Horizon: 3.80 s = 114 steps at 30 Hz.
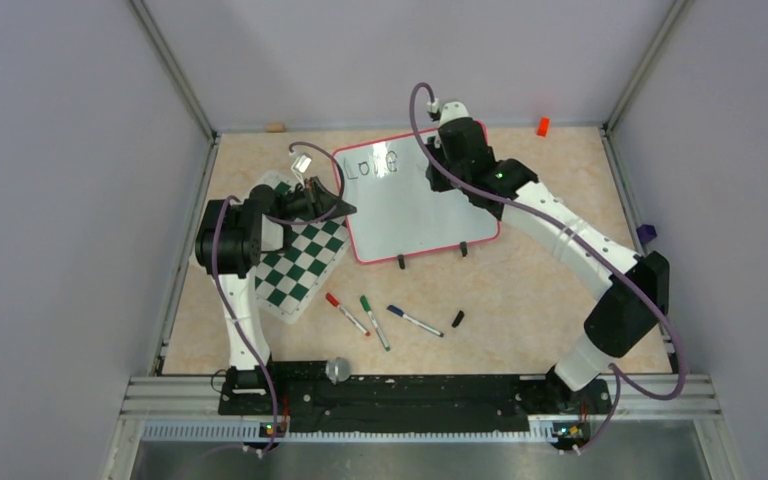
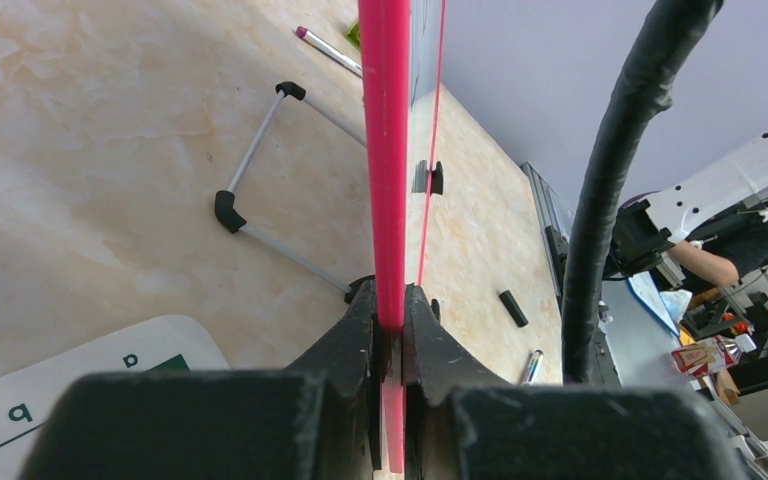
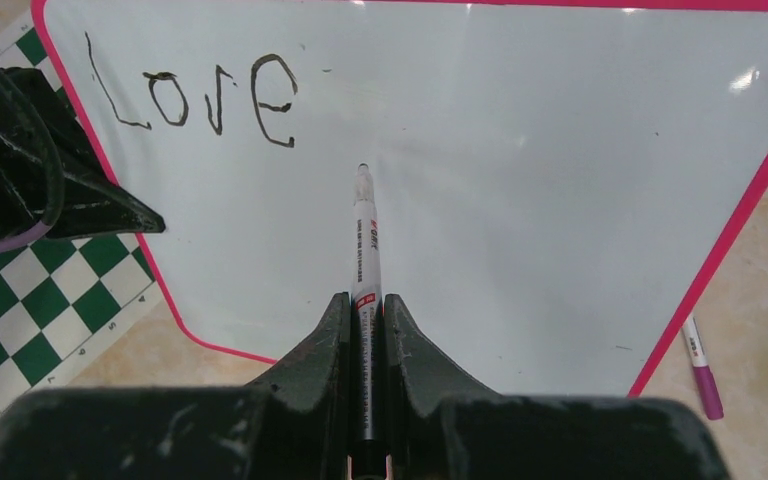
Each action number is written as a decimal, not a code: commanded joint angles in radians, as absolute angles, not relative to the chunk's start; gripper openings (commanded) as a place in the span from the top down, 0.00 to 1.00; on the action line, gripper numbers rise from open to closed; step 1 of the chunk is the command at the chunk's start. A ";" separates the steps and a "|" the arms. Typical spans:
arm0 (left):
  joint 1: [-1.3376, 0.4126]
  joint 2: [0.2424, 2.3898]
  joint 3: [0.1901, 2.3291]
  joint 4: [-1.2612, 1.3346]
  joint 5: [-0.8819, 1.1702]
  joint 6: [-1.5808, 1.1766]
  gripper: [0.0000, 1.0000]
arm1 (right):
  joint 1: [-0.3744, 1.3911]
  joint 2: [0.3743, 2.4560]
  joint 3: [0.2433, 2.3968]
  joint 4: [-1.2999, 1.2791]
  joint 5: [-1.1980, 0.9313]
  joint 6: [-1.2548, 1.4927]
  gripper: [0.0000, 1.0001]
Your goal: Write a sentence on the whiteboard
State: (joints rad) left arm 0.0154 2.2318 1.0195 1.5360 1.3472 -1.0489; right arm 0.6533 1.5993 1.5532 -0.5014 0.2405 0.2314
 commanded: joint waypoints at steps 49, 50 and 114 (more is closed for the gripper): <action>-0.037 2.158 1.023 1.620 1.463 -0.940 0.74 | 0.672 1.517 1.540 -0.456 0.297 0.193 1.00; -0.037 2.159 1.022 1.620 1.463 -0.939 0.75 | 0.672 1.517 1.538 -0.457 0.297 0.192 1.00; -0.038 2.189 1.045 1.620 1.454 -0.963 1.00 | 0.673 1.693 1.711 -0.508 0.368 0.268 1.00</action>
State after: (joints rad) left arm -0.0341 2.1864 1.0195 1.5040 1.4284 -1.0004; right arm 0.6651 1.6882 1.6527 -0.5289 0.3477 0.2626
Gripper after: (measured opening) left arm 0.080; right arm 0.087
